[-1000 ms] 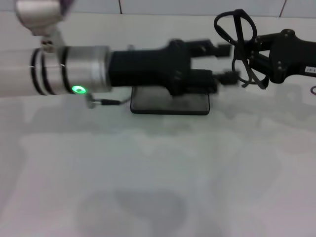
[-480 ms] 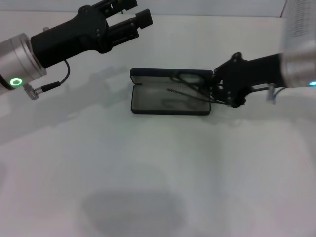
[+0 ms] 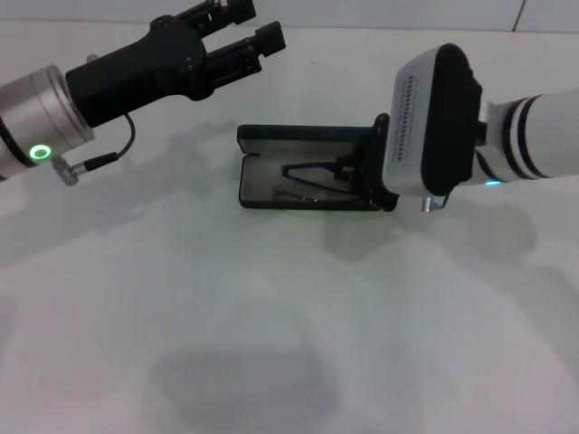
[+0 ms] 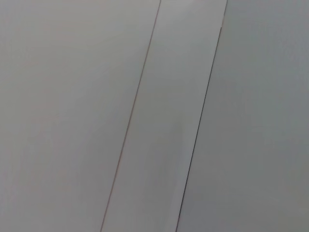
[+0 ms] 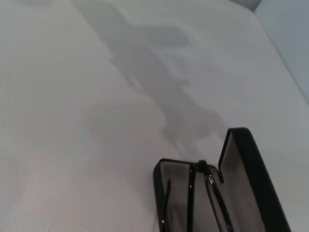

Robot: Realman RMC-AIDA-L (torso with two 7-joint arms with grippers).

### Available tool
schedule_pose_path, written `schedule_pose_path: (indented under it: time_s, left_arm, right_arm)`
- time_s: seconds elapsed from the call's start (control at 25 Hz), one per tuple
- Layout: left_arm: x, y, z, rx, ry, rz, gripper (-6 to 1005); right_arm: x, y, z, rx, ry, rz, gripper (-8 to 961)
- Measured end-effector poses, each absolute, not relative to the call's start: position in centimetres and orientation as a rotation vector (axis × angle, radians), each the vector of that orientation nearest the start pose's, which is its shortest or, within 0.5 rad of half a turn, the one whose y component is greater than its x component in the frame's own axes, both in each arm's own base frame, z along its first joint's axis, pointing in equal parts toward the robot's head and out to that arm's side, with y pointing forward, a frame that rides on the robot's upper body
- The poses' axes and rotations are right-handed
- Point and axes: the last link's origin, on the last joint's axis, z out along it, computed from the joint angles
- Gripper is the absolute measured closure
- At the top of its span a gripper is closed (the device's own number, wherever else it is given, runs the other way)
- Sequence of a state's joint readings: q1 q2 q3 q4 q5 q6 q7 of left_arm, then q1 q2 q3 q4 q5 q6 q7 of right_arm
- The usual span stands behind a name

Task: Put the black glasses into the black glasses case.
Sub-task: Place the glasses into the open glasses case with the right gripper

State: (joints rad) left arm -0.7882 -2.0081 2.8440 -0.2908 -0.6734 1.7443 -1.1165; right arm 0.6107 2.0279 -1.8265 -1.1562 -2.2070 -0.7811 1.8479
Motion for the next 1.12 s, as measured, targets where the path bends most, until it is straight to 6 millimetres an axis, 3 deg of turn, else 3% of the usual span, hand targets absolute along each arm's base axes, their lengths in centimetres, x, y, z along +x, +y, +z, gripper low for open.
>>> schedule_pose_path:
  time_s: [0.52, 1.12]
  left_arm:
    - [-21.1, 36.8, 1.3, -2.470, -0.516, -1.263, 245]
    - [-21.0, 36.8, 1.0, -2.470, -0.515, -1.261, 245]
  right_arm:
    - [14.1, 37.9, -10.6, -2.525, -0.443, -0.174, 844]
    - [13.9, 37.3, -11.7, -2.427, -0.583, -0.160, 795]
